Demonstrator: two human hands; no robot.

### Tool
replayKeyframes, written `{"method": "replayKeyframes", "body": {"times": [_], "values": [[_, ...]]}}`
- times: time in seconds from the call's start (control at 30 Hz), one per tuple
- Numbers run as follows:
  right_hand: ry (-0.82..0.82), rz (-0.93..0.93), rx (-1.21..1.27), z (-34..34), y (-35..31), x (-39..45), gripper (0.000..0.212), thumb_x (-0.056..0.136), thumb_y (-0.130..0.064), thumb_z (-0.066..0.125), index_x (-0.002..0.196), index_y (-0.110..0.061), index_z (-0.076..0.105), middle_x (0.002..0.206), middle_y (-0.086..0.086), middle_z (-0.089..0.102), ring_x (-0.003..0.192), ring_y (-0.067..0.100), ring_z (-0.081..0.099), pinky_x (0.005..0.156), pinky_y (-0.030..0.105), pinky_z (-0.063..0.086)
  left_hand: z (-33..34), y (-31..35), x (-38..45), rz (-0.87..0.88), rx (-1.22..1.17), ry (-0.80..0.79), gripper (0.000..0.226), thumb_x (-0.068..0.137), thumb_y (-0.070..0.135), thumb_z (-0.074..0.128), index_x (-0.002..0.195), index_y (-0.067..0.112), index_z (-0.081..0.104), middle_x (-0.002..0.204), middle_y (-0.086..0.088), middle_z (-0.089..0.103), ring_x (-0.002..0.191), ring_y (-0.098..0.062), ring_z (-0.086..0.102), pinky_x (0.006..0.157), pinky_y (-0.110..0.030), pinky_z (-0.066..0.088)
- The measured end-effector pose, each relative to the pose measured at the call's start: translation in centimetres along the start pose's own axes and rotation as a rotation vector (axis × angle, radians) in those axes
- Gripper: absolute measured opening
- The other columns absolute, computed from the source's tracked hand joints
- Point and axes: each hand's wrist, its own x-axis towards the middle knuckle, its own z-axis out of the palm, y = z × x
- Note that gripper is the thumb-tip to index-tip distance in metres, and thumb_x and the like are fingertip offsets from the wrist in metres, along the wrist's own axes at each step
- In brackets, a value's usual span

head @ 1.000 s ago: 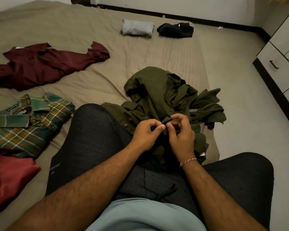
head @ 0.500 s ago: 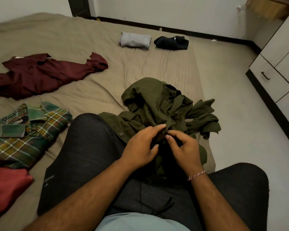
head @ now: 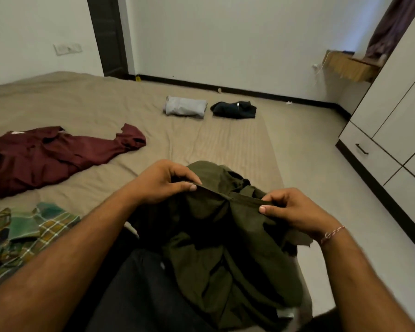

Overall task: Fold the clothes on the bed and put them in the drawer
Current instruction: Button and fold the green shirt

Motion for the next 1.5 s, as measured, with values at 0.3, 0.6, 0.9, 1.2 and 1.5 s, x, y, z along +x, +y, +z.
{"method": "replayKeyframes", "body": {"times": [0.3,0.6,0.9,1.2,1.5], "values": [[0.456,0.022,-0.165,-13.6,-8.9,13.4,0.007,0.085,-0.018,0.083,0.082,-0.014,0.079,0.084,0.009,0.078,0.077,0.016,0.070,0.072,0.027,0.056,-11.0,2.3,19.2,-0.072,0.479,0.111,0.019,0.094,0.014,0.072,0.109,0.021,0.081,0.108,0.003,0.078,0.101,-0.010,0.070,0.095,-0.026,0.052],[1.482,-0.479,-0.390,-22.0,-24.7,14.9,0.006,0.096,-0.033,0.068,0.095,-0.027,0.070,0.077,-0.006,0.066,0.070,0.023,0.060,0.059,0.028,0.043,-18.9,17.4,29.2,0.397,0.567,1.027,0.019,0.095,0.029,0.064,0.109,0.027,0.076,0.100,0.005,0.079,0.088,-0.024,0.075,0.078,-0.040,0.061],[1.009,-0.380,-0.838,-5.3,-5.1,5.3,0.011,0.082,-0.040,0.076,0.086,-0.034,0.068,0.071,-0.011,0.064,0.061,0.015,0.061,0.050,0.024,0.040,-0.5,3.0,9.6,0.213,0.537,0.650,0.024,0.089,0.035,0.063,0.111,0.037,0.073,0.100,0.018,0.074,0.085,-0.005,0.071,0.070,-0.025,0.058],[0.545,0.209,0.359,13.7,4.7,-2.4,0.018,0.093,-0.015,0.075,0.075,-0.016,0.076,0.070,-0.005,0.073,0.069,0.006,0.067,0.063,0.015,0.049,16.8,-1.0,-3.7,-0.417,-0.247,0.576,0.019,0.090,0.010,0.075,0.102,0.024,0.082,0.098,0.016,0.076,0.096,0.009,0.068,0.086,-0.011,0.052],[0.620,0.253,0.718,18.1,4.1,-3.5,0.011,0.092,-0.002,0.073,0.098,-0.010,0.069,0.081,0.010,0.072,0.076,0.018,0.063,0.072,0.032,0.053,18.9,0.6,-6.2,-0.588,-0.721,0.624,0.023,0.090,0.002,0.076,0.108,0.018,0.078,0.086,0.001,0.076,0.083,-0.009,0.071,0.078,-0.022,0.056]]}}
